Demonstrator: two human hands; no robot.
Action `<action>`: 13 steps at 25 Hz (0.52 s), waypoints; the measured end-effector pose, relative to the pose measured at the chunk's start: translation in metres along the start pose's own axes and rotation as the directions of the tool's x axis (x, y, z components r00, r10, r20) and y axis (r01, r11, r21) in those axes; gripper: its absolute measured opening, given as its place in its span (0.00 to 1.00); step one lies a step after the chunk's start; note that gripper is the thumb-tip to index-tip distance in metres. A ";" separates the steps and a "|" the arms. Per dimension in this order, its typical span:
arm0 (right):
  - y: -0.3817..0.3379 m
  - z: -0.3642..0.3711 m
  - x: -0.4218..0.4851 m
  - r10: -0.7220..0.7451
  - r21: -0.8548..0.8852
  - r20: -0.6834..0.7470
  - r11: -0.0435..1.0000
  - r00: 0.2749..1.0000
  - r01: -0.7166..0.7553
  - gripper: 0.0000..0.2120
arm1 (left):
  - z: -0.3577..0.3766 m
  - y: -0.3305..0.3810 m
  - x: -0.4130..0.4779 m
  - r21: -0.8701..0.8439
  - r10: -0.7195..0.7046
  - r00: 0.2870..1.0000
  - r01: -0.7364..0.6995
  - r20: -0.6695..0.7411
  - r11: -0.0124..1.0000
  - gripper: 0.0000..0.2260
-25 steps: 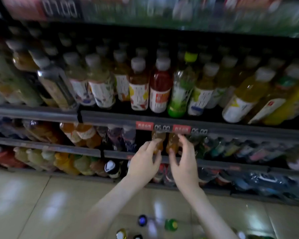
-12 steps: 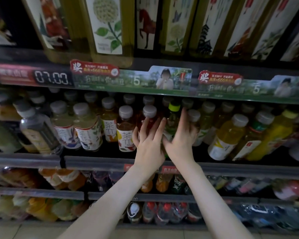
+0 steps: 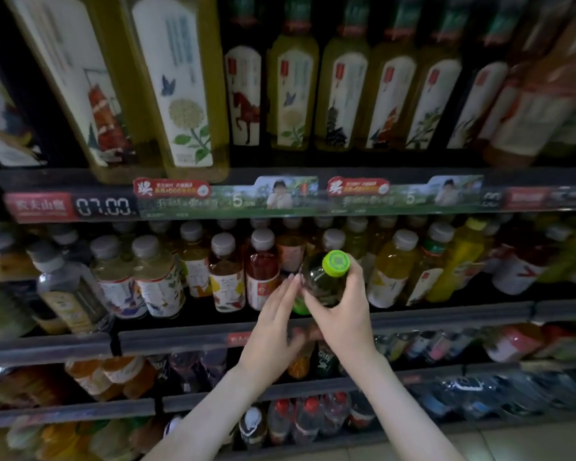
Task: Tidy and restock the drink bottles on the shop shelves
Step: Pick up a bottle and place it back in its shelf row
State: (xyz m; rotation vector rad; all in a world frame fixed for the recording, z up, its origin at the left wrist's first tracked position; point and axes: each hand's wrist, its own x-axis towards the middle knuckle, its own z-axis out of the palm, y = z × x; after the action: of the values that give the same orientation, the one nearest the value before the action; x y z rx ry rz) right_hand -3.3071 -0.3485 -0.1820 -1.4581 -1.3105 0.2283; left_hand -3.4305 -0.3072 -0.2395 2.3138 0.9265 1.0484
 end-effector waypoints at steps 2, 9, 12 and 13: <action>-0.022 -0.041 0.000 -0.002 0.057 -0.004 0.998 1.000 0.002 0.31 | -0.001 0.038 0.012 -0.057 0.017 0.999 -0.019 -0.048 0.998 0.45; -0.054 -0.251 -0.015 0.014 0.227 0.022 0.974 1.000 -0.019 0.38 | 0.049 0.232 0.039 -0.137 0.104 0.985 -0.122 -0.134 0.983 0.45; -0.036 -0.357 -0.022 0.024 0.199 0.119 0.979 0.993 -0.048 0.35 | 0.100 0.326 0.046 -0.246 0.083 0.979 -0.129 -0.187 0.961 0.43; -0.032 -0.388 -0.024 0.035 0.188 0.138 0.980 0.990 -0.061 0.31 | 0.116 0.354 0.049 -0.272 0.090 0.978 -0.140 -0.188 0.952 0.43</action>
State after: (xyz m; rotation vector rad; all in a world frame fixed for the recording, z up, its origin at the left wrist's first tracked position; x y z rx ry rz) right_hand -3.0508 -0.5969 -0.0239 -1.3299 -1.3224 0.4790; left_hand -3.1765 -0.5261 -0.0692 2.0829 0.6557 1.3542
